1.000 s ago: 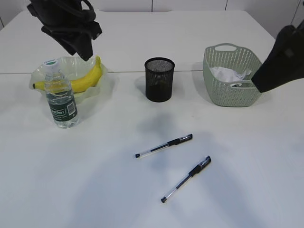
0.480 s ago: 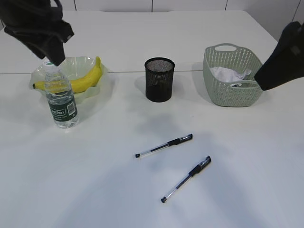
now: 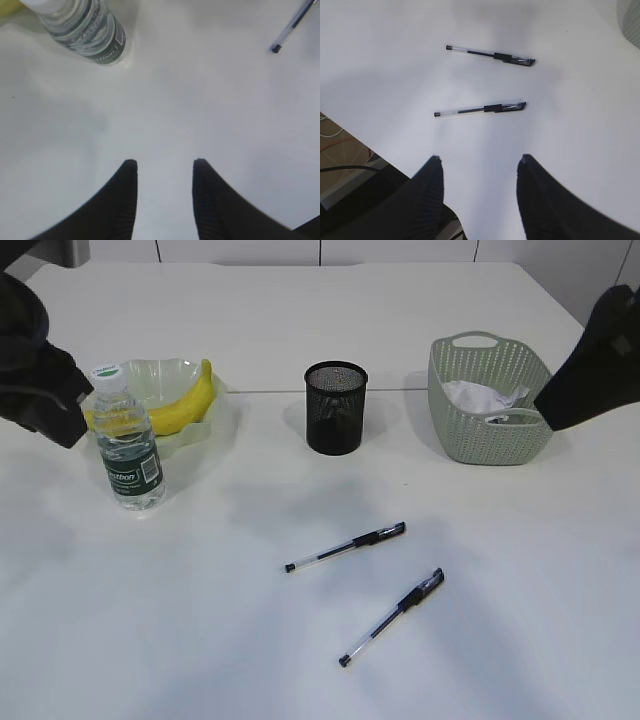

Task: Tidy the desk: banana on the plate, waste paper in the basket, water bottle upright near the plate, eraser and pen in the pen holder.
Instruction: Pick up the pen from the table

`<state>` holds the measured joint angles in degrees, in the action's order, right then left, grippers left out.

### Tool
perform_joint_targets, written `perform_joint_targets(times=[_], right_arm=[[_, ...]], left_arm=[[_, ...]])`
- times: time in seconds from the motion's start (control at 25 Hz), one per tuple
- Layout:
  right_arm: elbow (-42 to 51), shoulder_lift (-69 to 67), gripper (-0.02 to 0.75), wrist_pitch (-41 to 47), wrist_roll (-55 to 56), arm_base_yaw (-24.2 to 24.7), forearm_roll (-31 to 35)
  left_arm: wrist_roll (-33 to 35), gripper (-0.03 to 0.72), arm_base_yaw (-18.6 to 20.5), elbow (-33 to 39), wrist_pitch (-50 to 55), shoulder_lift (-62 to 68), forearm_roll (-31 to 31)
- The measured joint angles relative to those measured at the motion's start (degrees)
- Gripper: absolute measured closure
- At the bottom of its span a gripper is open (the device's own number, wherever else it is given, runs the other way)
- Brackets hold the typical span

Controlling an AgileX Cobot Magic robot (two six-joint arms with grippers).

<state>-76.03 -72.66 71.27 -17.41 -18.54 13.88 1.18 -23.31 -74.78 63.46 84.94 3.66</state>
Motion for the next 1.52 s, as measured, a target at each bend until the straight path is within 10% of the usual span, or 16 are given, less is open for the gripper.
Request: perform_joint_targets(times=[0.44,1.52], right_arm=[[0.0,0.0,0.381,0.0,-0.15,0.0,0.09],[0.0,0.0,0.381,0.0,-0.86,0.0,0.21]], left_arm=[[12.02,0.423,-2.64,6.38,-12.58,-0.59,-10.75],[31.22,0.423,-11.75,6.38,-40.19,23.9,-12.17]])
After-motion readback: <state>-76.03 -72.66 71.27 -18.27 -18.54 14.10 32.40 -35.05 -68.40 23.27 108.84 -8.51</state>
